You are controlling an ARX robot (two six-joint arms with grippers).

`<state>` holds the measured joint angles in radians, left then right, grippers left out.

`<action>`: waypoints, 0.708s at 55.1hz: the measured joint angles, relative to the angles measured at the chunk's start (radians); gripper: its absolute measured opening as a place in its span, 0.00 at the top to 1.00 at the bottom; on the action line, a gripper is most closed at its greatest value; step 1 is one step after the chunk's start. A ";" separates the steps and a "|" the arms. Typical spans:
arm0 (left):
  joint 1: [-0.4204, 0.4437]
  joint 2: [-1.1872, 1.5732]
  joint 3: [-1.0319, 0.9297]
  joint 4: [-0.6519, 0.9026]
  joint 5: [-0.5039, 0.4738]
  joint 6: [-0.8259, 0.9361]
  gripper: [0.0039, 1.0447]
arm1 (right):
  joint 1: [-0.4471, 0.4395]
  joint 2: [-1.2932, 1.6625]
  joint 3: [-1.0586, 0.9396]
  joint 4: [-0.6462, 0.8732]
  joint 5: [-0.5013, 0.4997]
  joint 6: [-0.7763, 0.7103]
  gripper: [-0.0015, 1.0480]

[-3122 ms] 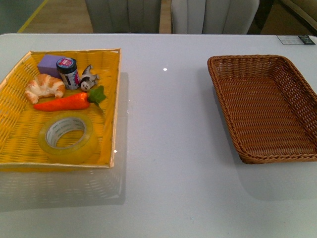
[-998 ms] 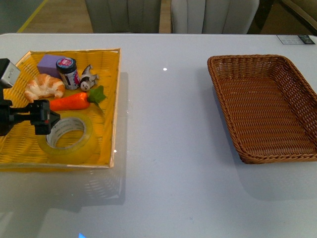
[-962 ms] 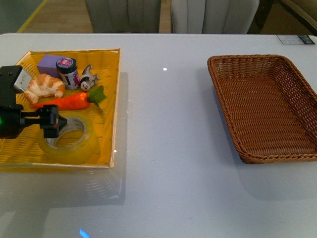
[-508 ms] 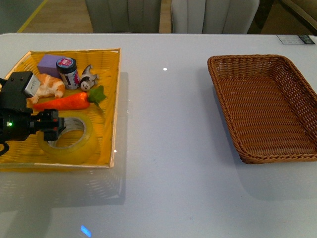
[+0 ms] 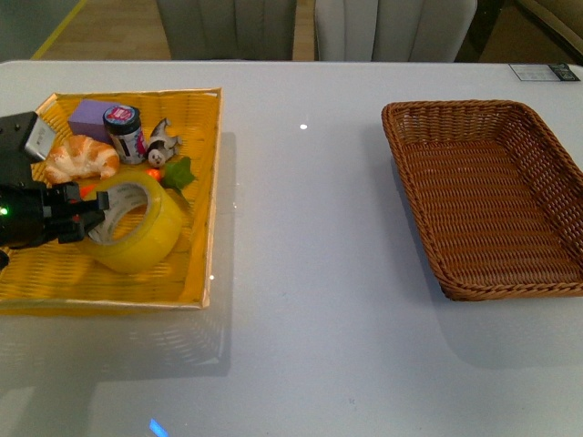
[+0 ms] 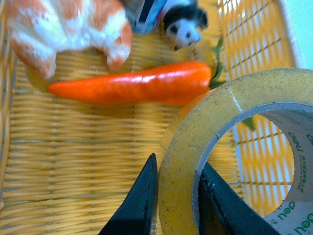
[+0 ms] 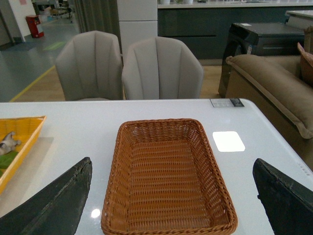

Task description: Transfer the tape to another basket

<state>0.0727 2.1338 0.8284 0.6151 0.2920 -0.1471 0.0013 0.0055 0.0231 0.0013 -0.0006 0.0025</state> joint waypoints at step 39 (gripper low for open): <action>-0.438 -0.341 0.105 -0.156 -0.024 -0.219 0.86 | 0.000 0.000 0.000 0.000 0.000 0.000 0.09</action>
<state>-0.3653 1.7927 0.9337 0.4591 0.2684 -0.3660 0.0013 0.0055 0.0231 0.0013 -0.0006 0.0025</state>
